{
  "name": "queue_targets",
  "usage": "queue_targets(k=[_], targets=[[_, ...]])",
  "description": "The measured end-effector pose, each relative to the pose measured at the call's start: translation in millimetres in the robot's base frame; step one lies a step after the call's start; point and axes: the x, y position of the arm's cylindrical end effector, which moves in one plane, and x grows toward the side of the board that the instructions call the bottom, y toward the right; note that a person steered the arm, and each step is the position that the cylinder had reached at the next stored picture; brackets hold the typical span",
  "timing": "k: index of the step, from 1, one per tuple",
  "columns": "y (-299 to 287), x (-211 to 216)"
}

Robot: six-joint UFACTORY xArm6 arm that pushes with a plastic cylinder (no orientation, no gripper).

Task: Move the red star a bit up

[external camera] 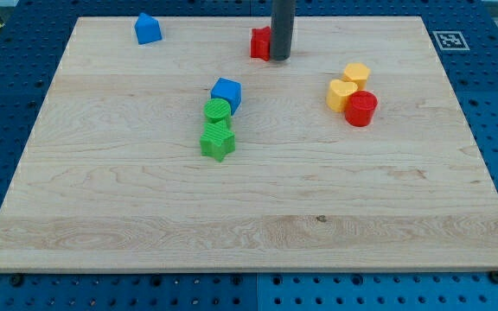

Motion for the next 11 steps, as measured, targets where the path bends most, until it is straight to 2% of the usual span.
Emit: queue_targets(k=[2,4,6,7,9,11], targets=[[-4.9,-17.5],[4.7,45.7],[-12.5,50.5],[-17.0,43.3],[-32.8,-2.7],[-33.0,-29.2]])
